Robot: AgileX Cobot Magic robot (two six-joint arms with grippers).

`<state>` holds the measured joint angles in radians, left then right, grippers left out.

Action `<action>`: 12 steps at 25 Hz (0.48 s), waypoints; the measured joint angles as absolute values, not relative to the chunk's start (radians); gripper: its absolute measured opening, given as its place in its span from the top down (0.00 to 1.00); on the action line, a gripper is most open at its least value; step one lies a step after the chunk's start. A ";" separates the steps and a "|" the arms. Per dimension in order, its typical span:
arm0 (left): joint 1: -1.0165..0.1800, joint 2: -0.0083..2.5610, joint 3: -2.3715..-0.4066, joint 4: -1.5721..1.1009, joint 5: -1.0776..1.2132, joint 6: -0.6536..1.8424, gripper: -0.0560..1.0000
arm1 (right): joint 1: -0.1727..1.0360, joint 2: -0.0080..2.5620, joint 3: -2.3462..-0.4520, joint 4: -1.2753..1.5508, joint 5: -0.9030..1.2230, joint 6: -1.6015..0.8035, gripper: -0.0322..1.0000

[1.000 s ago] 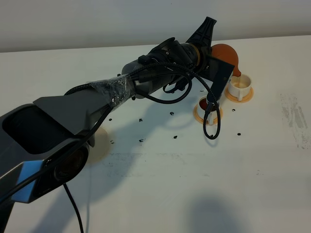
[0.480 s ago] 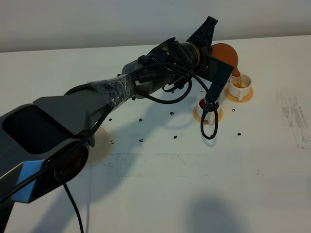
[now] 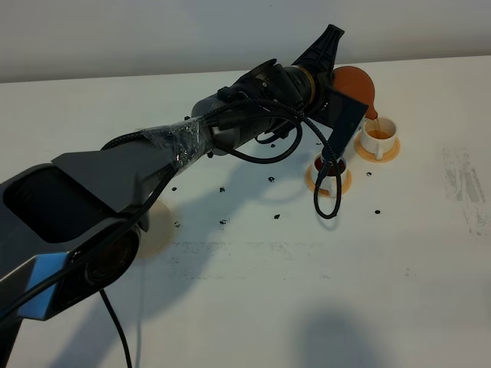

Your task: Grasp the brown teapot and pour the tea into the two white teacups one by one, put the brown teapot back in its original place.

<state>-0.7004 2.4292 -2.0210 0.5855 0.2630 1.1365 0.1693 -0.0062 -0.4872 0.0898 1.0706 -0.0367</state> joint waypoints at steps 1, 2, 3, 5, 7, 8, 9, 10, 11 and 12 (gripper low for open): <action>-0.700 2.429 -2.021 0.589 0.263 1.136 0.85 | 0.169 -0.006 -0.487 0.090 1.071 -0.037 0.40; -0.699 2.429 -2.021 0.595 0.263 1.136 0.85 | 0.169 -0.006 -0.487 0.090 1.071 -0.037 0.40; -0.699 2.429 -2.021 0.599 0.263 1.136 0.85 | 0.169 -0.006 -0.487 0.090 1.071 -0.037 0.40; -0.699 2.429 -2.021 0.605 0.257 1.136 0.85 | 0.169 -0.006 -0.487 0.090 1.071 -0.037 0.40; -0.699 2.429 -2.021 0.609 0.253 1.136 0.85 | 0.169 -0.006 -0.487 0.090 1.071 -0.037 0.40; -0.699 2.429 -2.021 0.609 0.251 1.136 0.85 | 0.169 -0.006 -0.487 0.090 1.071 -0.037 0.40; -0.699 2.429 -2.021 0.610 0.250 1.136 0.85 | 0.169 -0.006 -0.487 0.090 1.071 -0.037 0.40; -0.699 2.429 -2.021 0.612 0.249 1.136 0.85 | 0.169 -0.006 -0.487 0.090 1.071 -0.037 0.40; -0.699 2.429 -2.021 0.615 0.247 1.136 0.85 | 0.169 -0.006 -0.487 0.090 1.071 -0.037 0.40; -0.699 2.429 -2.021 0.617 0.247 1.136 0.85 | 0.169 -0.006 -0.487 0.090 1.071 -0.037 0.40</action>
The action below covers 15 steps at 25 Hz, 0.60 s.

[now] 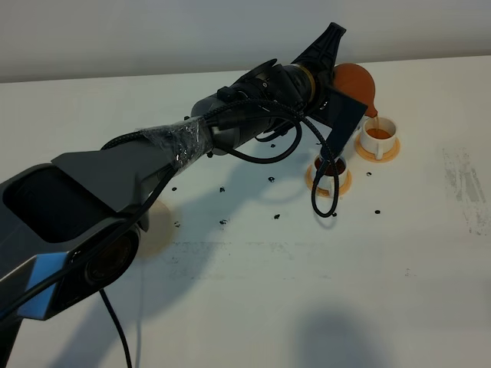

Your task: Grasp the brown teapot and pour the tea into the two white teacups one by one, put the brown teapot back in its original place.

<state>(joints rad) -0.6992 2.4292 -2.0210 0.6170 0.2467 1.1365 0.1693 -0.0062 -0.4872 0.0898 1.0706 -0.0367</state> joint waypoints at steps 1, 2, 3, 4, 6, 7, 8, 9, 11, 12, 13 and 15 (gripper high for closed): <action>-0.699 2.429 -2.021 0.622 0.245 1.136 0.85 | 0.169 -0.006 -0.487 0.090 1.071 -0.037 0.40; -0.699 2.429 -2.021 0.625 0.244 1.136 0.85 | 0.169 -0.006 -0.487 0.090 1.071 -0.037 0.40; -0.699 2.429 -2.021 0.627 0.244 1.136 0.85 | 0.169 -0.006 -0.487 0.090 1.071 -0.037 0.40; -0.699 2.429 -2.021 0.629 0.244 1.136 0.85 | 0.169 -0.006 -0.487 0.090 1.071 -0.037 0.40; -0.699 2.429 -2.023 0.632 0.243 1.136 0.85 | 0.169 -0.006 -0.487 0.090 1.071 -0.037 0.40; -0.699 2.429 -2.027 0.632 0.243 1.136 0.85 | 0.169 -0.006 -0.487 0.090 1.071 -0.037 0.40; -0.699 2.429 -2.029 0.634 0.242 1.136 0.85 | 0.169 -0.006 -0.487 0.090 1.071 -0.037 0.40; -0.699 2.429 -2.029 0.635 0.240 1.136 0.85 | 0.169 -0.006 -0.487 0.090 1.071 -0.037 0.40; -0.699 2.429 -2.029 0.639 0.234 1.136 0.85 | 0.169 -0.006 -0.487 0.090 1.071 -0.037 0.40; -0.699 2.429 -2.029 0.639 0.234 1.136 0.85 | 0.169 -0.006 -0.487 0.090 1.071 -0.037 0.40; -0.699 2.430 -2.029 0.642 0.234 1.136 0.85 | 0.169 -0.006 -0.487 0.090 1.071 -0.037 0.40; -0.698 2.430 -2.029 0.653 0.233 1.136 0.85 | 0.169 -0.006 -0.487 0.090 1.071 -0.037 0.40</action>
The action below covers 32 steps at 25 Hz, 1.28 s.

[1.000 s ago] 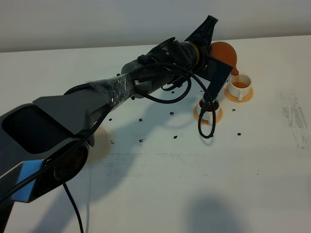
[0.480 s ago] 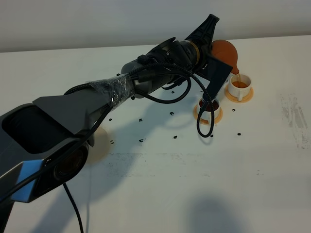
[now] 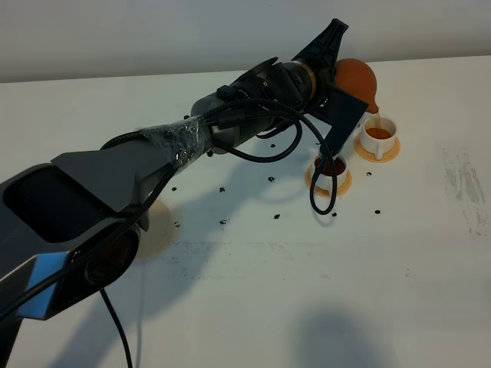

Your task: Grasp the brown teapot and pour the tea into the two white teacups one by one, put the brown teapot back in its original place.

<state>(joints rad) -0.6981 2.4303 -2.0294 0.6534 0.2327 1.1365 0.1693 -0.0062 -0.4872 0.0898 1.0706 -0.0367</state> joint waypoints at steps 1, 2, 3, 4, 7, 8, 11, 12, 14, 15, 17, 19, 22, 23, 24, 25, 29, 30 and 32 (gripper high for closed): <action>-0.698 2.430 -2.029 0.655 0.231 1.136 0.85 | 0.169 -0.006 -0.487 0.090 1.071 -0.037 0.40; -0.698 2.430 -2.029 0.658 0.230 1.138 0.85 | 0.169 -0.006 -0.487 0.090 1.071 -0.037 0.40; -0.698 2.430 -2.029 0.660 0.230 1.141 0.85 | 0.169 -0.006 -0.487 0.090 1.071 -0.037 0.40; -0.697 2.430 -2.029 0.660 0.229 1.145 0.85 | 0.169 -0.006 -0.487 0.090 1.071 -0.037 0.40; -0.696 2.430 -2.029 0.661 0.227 1.177 0.85 | 0.169 -0.006 -0.487 0.090 1.071 -0.037 0.40; -0.696 2.430 -2.029 0.661 0.227 1.189 0.85 | 0.169 -0.006 -0.487 0.090 1.071 -0.037 0.40; -0.696 2.430 -2.029 0.661 0.227 1.224 0.85 | 0.169 -0.006 -0.487 0.090 1.071 -0.037 0.40; -0.696 2.430 -2.029 0.663 0.227 1.232 0.85 | 0.169 -0.006 -0.487 0.090 1.071 -0.037 0.40; -0.696 2.430 -2.029 0.669 0.226 1.240 0.85 | 0.169 -0.006 -0.487 0.090 1.071 -0.037 0.40; -0.696 2.430 -2.029 0.672 0.226 1.241 0.85 | 0.169 -0.006 -0.487 0.090 1.071 -0.037 0.40; -0.695 2.430 -2.029 0.677 0.226 1.242 0.85 | 0.169 -0.006 -0.487 0.090 1.071 -0.037 0.40; -0.695 2.430 -2.029 0.677 0.224 1.242 0.85 | 0.169 -0.006 -0.487 0.090 1.071 -0.037 0.40; -0.695 2.430 -2.029 0.680 0.219 1.242 0.85 | 0.169 -0.006 -0.487 0.090 1.071 -0.037 0.40; -0.695 2.430 -2.029 0.680 0.218 1.242 0.85 | 0.169 -0.006 -0.487 0.090 1.071 -0.037 0.40; -0.695 2.430 -2.029 0.682 0.217 1.242 0.85 | 0.169 -0.006 -0.487 0.090 1.071 -0.037 0.40; -0.695 2.430 -2.029 0.685 0.216 1.242 0.85 | 0.169 -0.006 -0.487 0.090 1.071 -0.037 0.40; -0.695 2.430 -2.029 0.691 0.203 1.242 0.85 | 0.169 -0.006 -0.487 0.090 1.071 -0.037 0.40; -0.695 2.430 -2.029 0.692 0.201 1.244 0.85 | 0.169 -0.006 -0.487 0.090 1.071 -0.037 0.40; -0.695 2.430 -2.029 0.692 0.198 1.245 0.85 | 0.169 -0.006 -0.487 0.090 1.071 -0.037 0.40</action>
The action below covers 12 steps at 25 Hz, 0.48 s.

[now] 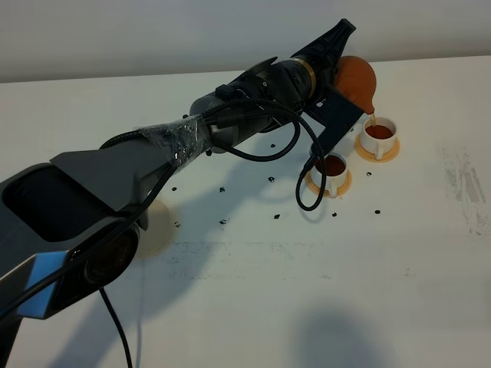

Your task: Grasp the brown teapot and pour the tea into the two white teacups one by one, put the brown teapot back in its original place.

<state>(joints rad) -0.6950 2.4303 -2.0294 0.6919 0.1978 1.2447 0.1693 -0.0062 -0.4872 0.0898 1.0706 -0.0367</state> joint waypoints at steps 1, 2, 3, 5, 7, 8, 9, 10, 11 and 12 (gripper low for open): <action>-0.695 2.430 -2.029 0.693 0.196 1.245 0.85 | 0.169 -0.006 -0.487 0.090 1.071 -0.037 0.40; -0.695 2.430 -2.029 0.694 0.196 1.245 0.85 | 0.169 -0.006 -0.487 0.090 1.071 -0.037 0.40; -0.695 2.430 -2.029 0.696 0.194 1.245 0.85 | 0.169 -0.006 -0.487 0.090 1.071 -0.037 0.40; -0.695 2.430 -2.029 0.703 0.192 1.245 0.85 | 0.169 -0.006 -0.487 0.090 1.071 -0.037 0.40; -0.695 2.430 -2.029 0.706 0.189 1.245 0.85 | 0.169 -0.006 -0.487 0.090 1.071 -0.037 0.40; -0.695 2.430 -2.029 0.708 0.185 1.245 0.85 | 0.169 -0.006 -0.487 0.090 1.071 -0.037 0.40; -0.695 2.430 -2.029 0.708 0.182 1.245 0.85 | 0.169 -0.006 -0.487 0.090 1.071 -0.037 0.40; -0.695 2.430 -2.029 0.710 0.181 1.245 0.85 | 0.169 -0.006 -0.487 0.090 1.071 -0.037 0.40; -0.695 2.430 -2.029 0.711 0.177 1.245 0.85 | 0.169 -0.006 -0.487 0.090 1.071 -0.037 0.40; -0.695 2.430 -2.029 0.713 0.175 1.245 0.85 | 0.169 -0.006 -0.487 0.090 1.071 -0.037 0.40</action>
<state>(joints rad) -0.6950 2.4303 -2.0294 0.7128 0.1745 1.2447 0.1693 -0.0062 -0.4872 0.0898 1.0706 -0.0367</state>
